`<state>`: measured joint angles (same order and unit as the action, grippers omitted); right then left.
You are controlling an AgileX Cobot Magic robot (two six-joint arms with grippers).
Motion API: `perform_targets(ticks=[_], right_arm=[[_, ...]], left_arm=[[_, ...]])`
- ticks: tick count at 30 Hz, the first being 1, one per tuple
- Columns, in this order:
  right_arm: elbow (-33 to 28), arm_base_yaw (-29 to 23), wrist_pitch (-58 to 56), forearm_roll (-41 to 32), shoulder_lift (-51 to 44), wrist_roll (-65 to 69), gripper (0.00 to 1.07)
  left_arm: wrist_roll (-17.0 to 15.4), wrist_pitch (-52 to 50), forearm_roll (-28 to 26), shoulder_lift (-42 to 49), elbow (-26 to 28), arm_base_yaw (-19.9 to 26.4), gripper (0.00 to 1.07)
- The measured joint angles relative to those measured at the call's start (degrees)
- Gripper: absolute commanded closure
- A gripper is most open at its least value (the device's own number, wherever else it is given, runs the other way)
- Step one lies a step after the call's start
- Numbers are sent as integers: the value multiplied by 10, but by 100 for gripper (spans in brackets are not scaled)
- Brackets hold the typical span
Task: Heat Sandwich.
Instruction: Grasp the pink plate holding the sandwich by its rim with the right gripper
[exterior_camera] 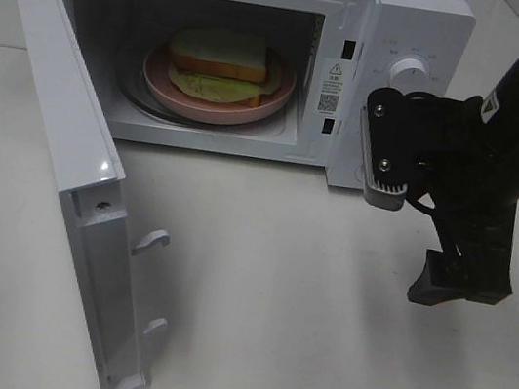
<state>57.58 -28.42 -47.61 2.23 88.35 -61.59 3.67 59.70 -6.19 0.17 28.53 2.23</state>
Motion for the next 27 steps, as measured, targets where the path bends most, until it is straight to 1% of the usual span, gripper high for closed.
perform_targets(ticks=[4,6,8,9,12,13,15,18,21,22,23,27], right_arm=[[14,-15,3,19,5,0,12],[38,-29,7,31,18,0,13],[45,-33,9,32,23,0,13],[62,-41,11,36,37,0,13],[89,-52,13,42,59,0,14],[89,-52,13,42,59,0,14],[116,-56,23,44,80,0,14],[132,-59,30,46,96,0,15],[162,-62,46,50,121,-1,15],[162,-62,46,50,121,-1,15],[177,-62,56,50,132,-1,15],[195,-62,65,50,150,-2,15]], left_arm=[[0,0,0,0,0,0,5],[0,0,0,0,0,0,5],[0,0,0,0,0,0,5],[0,0,0,0,0,0,5],[0,0,0,0,0,0,5],[0,0,0,0,0,0,5],[0,0,0,0,0,0,5],[0,0,0,0,0,0,5],[0,0,0,0,0,0,5],[0,0,0,0,0,0,5],[0,0,0,0,0,0,5],[0,0,0,0,0,0,5]])
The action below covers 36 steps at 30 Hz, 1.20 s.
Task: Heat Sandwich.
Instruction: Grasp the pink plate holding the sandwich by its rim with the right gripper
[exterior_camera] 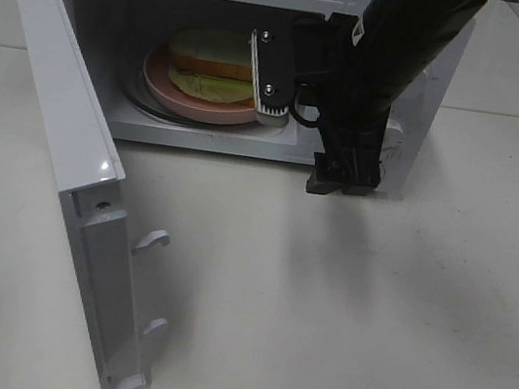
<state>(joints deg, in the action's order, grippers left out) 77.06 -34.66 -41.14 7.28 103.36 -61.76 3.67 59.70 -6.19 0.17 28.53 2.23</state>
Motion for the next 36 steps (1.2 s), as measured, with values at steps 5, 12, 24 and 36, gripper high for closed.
perform_targets(ticks=[5,12,24,36], right_arm=[[34,0,21,0,27,-2,15],[72,-5,28,1,67,-4,16],[154,-23,34,-1,148,-4,18],[243,-26,34,-1,231,1,20]], left_arm=[[0,0,0,0,0,0,5],[0,0,0,0,0,0,5],[0,0,0,0,0,0,5],[0,0,0,0,0,0,5]])
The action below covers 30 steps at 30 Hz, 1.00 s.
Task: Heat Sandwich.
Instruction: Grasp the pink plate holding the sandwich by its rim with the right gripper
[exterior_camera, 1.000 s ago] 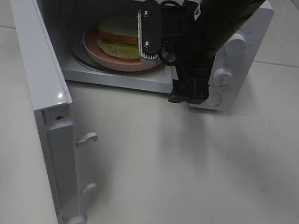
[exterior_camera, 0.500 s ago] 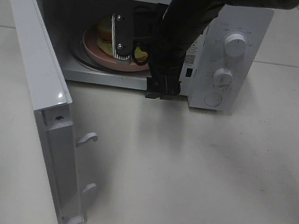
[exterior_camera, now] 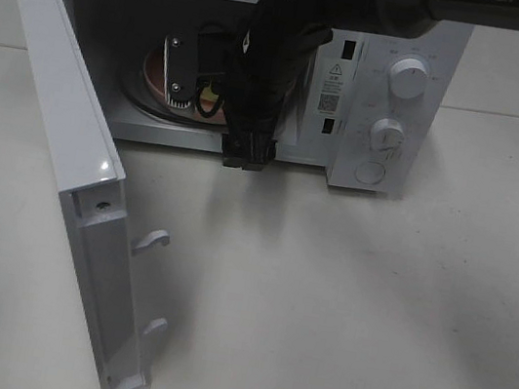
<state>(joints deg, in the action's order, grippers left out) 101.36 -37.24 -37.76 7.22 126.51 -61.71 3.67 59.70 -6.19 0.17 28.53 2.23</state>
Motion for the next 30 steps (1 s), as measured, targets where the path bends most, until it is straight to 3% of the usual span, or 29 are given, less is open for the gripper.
perform_targets(ticks=[11,18,23,26,27,28,29,30], right_arm=[[79,1,-14,-1,65,1,22],[97,4,-17,-1,84,1,25],[99,9,-18,-11,97,1,37],[100,13,-19,-13,101,1,63],[100,13,-19,-13,101,1,63],[101,14,-17,-11,100,1,73],[103,15,-17,-11,100,1,97],[104,16,-17,-11,99,1,107]], left_arm=[[0,0,0,0,0,0,5],[0,0,0,0,0,0,5],[0,0,0,0,0,0,5],[0,0,0,0,0,0,5],[0,0,0,0,0,0,5],[0,0,0,0,0,0,5],[0,0,0,0,0,0,5],[0,0,0,0,0,0,5]])
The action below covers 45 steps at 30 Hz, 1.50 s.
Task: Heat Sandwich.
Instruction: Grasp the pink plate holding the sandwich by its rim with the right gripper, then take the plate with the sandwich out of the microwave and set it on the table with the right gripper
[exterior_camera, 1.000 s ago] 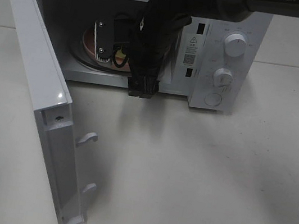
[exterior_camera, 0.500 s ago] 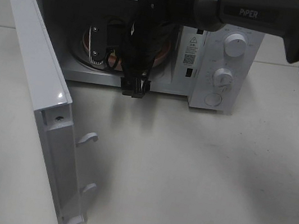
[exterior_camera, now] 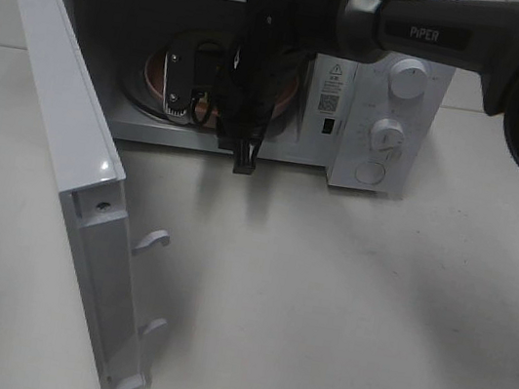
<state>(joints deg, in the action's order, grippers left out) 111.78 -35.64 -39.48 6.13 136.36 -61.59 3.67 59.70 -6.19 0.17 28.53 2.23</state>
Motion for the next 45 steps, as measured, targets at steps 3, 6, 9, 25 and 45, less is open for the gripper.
perform_targets(ticks=[3,6,9,25,45], right_arm=[[2,1,0,1,-2,-2,107],[2,1,1,5,-2,-2,107],[2,1,1,6,-2,-6,107],[2,1,-8,6,-4,-57,107],[-4,1,-48,-6,-36,-105,107]], left_arm=[[0,0,0,0,0,0,5],[0,0,0,0,0,0,5],[0,0,0,0,0,0,5],[0,0,0,0,0,0,5],[0,0,1,0,0,0,5]])
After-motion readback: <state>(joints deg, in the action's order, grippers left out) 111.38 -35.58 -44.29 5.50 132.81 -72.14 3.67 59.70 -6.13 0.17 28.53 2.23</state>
